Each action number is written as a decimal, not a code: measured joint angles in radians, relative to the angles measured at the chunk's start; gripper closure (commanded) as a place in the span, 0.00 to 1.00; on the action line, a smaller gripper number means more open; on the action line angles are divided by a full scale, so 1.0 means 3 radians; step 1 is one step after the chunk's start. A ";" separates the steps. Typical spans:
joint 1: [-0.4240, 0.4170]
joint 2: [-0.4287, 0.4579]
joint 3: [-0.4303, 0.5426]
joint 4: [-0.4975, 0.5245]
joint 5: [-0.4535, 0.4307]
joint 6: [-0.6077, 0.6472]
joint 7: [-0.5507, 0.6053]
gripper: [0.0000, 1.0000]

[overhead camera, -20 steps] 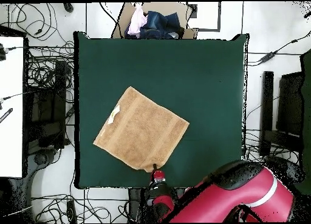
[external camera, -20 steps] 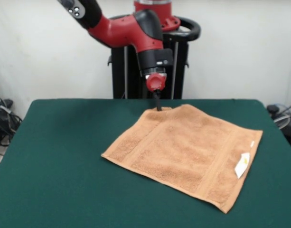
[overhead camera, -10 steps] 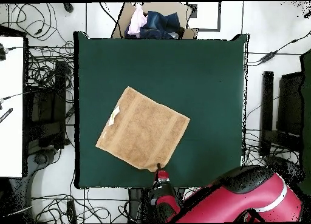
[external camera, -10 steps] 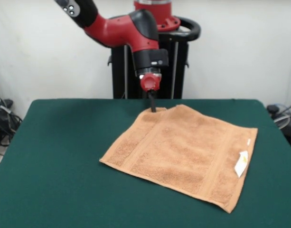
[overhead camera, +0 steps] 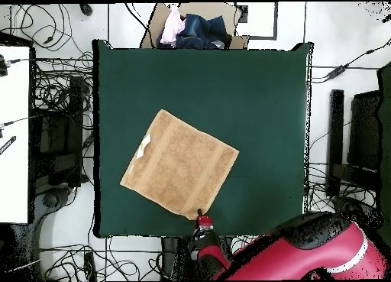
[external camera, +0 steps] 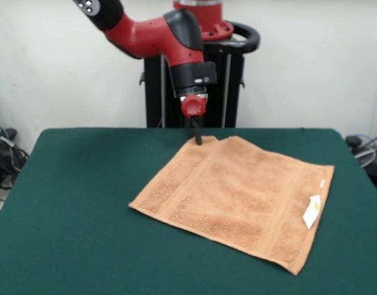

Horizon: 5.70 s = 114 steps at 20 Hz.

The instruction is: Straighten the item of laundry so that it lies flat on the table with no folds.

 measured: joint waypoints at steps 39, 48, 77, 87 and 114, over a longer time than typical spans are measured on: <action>-0.0025 -0.0196 0.0052 0.0113 0.0001 0.1741 0.0000 0.00; 0.0324 -0.0752 0.0279 0.0588 0.0514 0.2302 0.0000 0.00; 0.1501 -0.1438 0.0710 -0.0034 0.2083 0.3500 0.0000 0.00; 0.1931 -0.1540 0.0650 -0.0796 0.2627 0.4662 0.0000 0.00; 0.2159 -0.1375 0.0121 -0.2340 0.2458 0.5523 0.0000 0.00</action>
